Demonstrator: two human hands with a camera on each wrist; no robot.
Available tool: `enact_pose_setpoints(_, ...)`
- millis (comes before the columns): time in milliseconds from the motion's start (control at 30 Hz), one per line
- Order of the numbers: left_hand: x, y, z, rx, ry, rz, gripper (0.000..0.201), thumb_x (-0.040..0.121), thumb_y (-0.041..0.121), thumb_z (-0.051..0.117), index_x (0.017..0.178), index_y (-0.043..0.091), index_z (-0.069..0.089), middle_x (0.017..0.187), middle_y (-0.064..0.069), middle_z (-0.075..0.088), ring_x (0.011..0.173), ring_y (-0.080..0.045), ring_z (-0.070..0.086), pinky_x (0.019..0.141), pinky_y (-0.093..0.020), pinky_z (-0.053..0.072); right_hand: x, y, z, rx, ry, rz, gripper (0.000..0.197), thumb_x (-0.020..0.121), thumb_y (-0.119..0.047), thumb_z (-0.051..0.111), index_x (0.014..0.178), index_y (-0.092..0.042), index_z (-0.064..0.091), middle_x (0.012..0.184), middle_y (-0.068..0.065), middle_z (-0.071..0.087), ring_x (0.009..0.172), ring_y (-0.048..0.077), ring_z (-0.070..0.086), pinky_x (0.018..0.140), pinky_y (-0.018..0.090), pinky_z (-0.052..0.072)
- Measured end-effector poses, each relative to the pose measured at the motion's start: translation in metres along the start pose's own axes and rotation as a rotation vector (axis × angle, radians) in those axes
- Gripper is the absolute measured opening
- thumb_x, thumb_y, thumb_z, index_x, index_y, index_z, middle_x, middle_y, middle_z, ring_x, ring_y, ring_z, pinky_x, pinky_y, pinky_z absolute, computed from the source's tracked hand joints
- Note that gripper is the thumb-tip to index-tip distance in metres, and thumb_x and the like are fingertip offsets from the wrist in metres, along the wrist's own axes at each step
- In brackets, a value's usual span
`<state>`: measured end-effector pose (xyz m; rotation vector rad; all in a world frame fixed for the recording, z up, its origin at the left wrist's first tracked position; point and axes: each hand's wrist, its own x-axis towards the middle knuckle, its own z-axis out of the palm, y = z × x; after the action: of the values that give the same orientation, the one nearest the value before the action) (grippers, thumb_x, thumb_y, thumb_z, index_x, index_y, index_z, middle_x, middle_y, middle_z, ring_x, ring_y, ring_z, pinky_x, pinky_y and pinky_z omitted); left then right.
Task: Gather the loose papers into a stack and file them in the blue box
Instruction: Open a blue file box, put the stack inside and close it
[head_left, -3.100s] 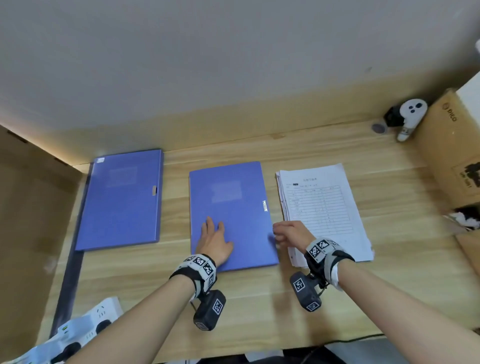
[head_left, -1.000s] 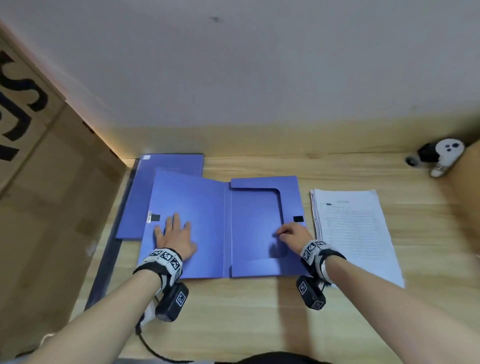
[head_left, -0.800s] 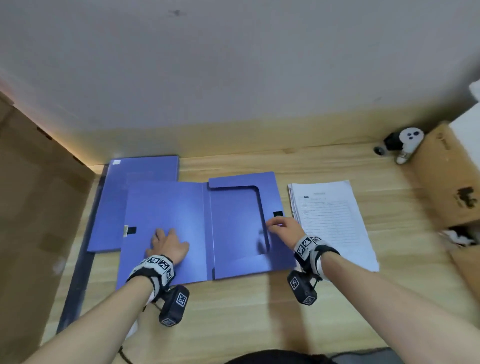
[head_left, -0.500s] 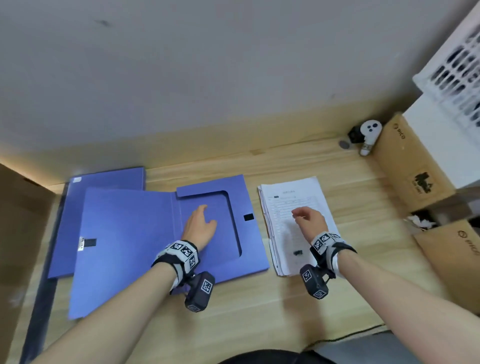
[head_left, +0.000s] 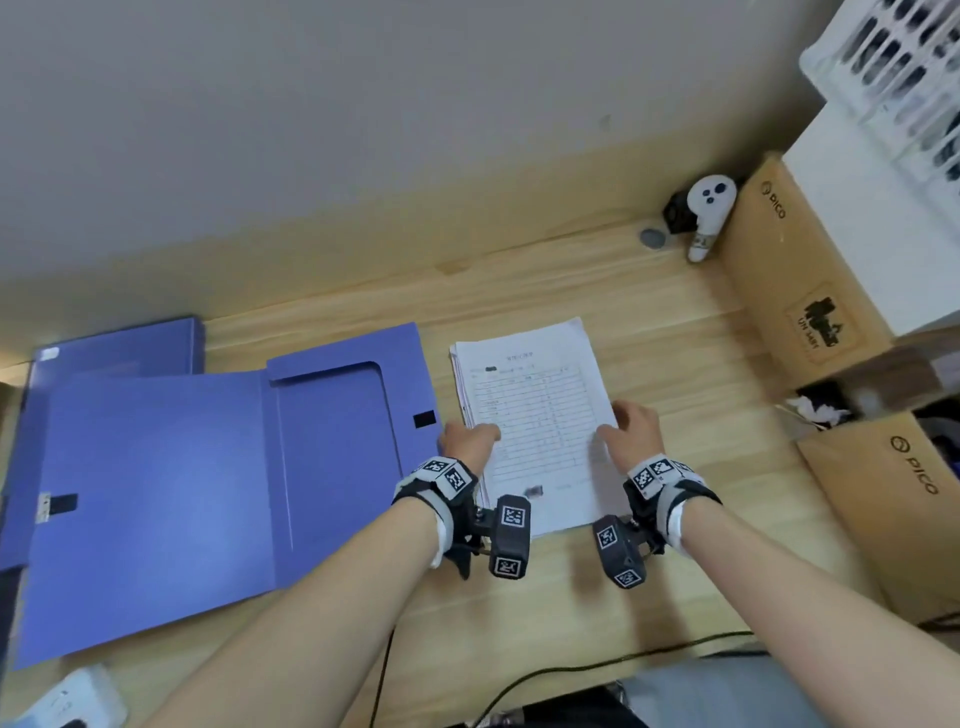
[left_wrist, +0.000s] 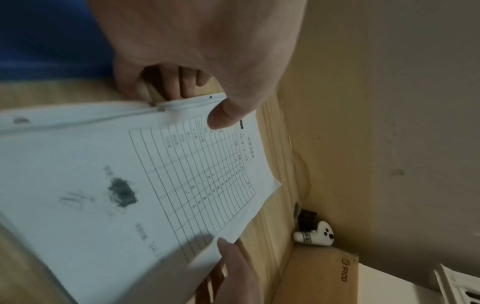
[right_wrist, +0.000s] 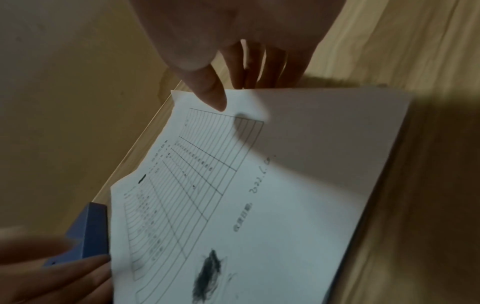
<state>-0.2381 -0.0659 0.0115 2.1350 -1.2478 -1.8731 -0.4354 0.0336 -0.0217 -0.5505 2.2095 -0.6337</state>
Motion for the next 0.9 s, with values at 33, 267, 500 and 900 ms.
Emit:
enact_pose_setpoints(33, 0.002, 0.001, 0.005, -0.008, 0.015, -0.02, 0.079, 0.075, 0.024, 0.062, 0.144, 0.004, 0.029, 0.148, -0.016, 0.034, 0.129, -0.037, 0.044, 0.102, -0.05, 0.043, -0.001, 0.0, 0.002, 0.024, -0.016, 0.01, 0.043, 0.077, -0.018, 0.054, 0.121, -0.014, 0.056, 0.122, 0.006, 0.055, 0.099, 0.023, 0.058, 0.086, 0.033, 0.051)
enact_pose_setpoints(267, -0.001, 0.001, 0.014, -0.086, 0.003, -0.067, 0.072, 0.082, 0.008, 0.061, 0.145, -0.001, 0.028, 0.132, -0.016, 0.049, 0.119, -0.032, 0.05, 0.098, -0.041, 0.043, -0.007, -0.001, 0.014, 0.119, -0.095, 0.041, 0.022, 0.081, -0.021, 0.063, 0.102, -0.014, 0.061, 0.093, 0.004, 0.065, 0.078, 0.021, 0.061, 0.059, 0.025, 0.046)
enact_pose_setpoints(500, -0.015, -0.014, -0.008, -0.221, -0.011, 0.033, 0.018, 0.096, 0.005, 0.047, 0.082, 0.016, 0.049, 0.077, 0.005, 0.049, 0.072, -0.013, 0.051, 0.074, -0.03, 0.048, -0.015, -0.018, 0.017, 0.279, -0.08, -0.034, 0.022, 0.083, -0.016, 0.066, 0.102, -0.004, 0.064, 0.098, 0.016, 0.07, 0.088, 0.033, 0.065, 0.081, 0.045, 0.055)
enact_pose_setpoints(900, -0.03, -0.035, -0.16, -0.461, -0.211, 0.084, 0.04, 0.087, 0.025, 0.072, 0.121, 0.006, 0.062, 0.116, -0.015, 0.071, 0.105, -0.031, 0.07, 0.085, -0.045, 0.058, -0.071, -0.127, 0.074, 0.44, -0.24, -0.312, 0.014, 0.092, -0.01, 0.06, 0.103, -0.017, 0.064, 0.1, 0.007, 0.071, 0.09, 0.023, 0.068, 0.08, 0.037, 0.057)
